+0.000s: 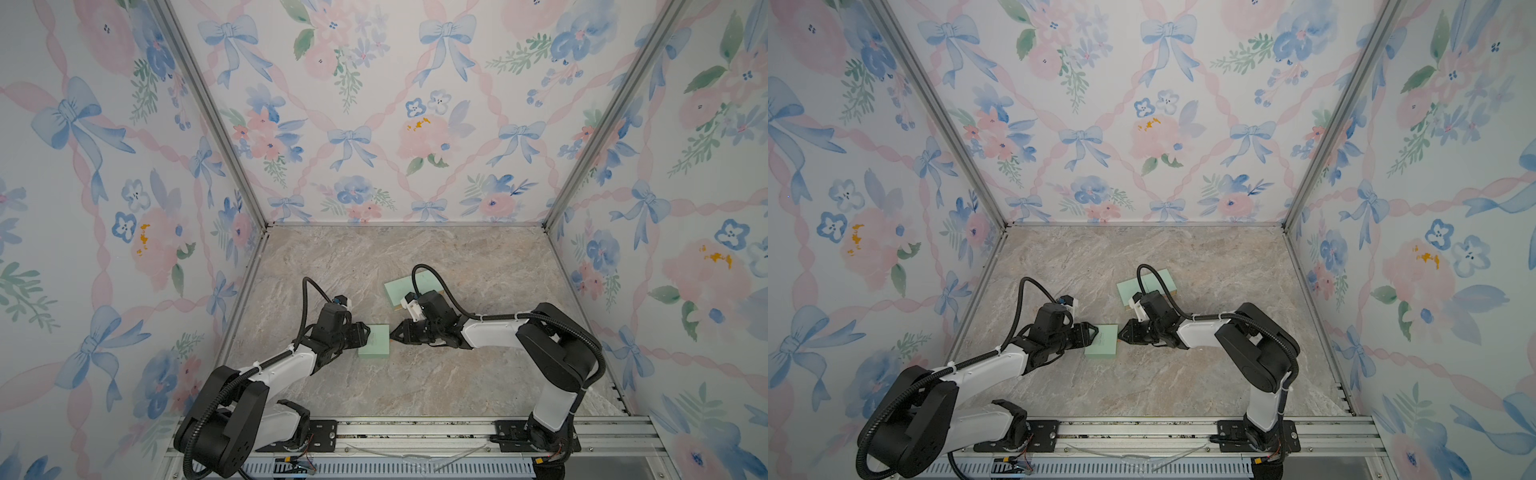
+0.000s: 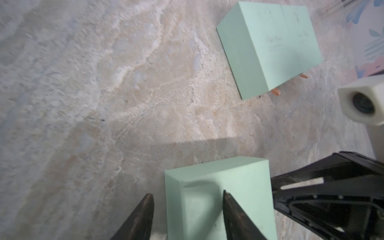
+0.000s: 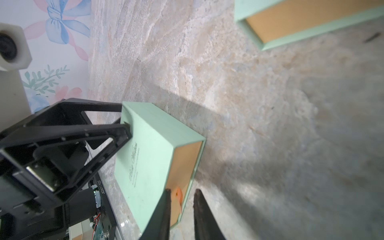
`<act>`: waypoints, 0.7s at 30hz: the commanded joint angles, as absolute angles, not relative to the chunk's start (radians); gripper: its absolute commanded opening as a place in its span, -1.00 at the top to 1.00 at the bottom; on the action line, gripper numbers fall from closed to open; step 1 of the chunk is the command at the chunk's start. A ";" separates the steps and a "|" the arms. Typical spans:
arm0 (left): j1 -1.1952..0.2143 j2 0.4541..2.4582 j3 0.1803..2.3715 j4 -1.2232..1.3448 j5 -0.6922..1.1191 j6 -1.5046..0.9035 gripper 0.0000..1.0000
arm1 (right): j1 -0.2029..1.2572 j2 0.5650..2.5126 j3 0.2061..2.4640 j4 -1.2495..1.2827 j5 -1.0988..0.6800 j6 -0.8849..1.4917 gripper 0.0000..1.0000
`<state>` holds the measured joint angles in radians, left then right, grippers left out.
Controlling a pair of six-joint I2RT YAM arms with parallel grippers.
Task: Take out the earrings from the drawer-style jewelry box
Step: Move the jewelry box to the center of the board, then open the drawer in the jewelry box.
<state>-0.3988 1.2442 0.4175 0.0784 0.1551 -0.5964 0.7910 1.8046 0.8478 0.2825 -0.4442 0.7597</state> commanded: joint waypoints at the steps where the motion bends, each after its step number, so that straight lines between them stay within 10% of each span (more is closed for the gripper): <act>1: -0.399 1.217 0.475 -0.029 0.089 -0.594 -0.13 | 0.781 1.746 0.815 0.308 -0.433 0.773 0.54; 21: -0.399 1.112 0.497 -0.062 0.275 -0.579 0.49 | 0.784 1.797 0.823 0.312 -0.448 0.815 0.57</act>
<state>-0.3988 1.0992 0.4854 -0.0521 0.2329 -0.5873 0.7849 1.7733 0.8112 0.3042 -0.4412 0.8040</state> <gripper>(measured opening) 0.265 0.216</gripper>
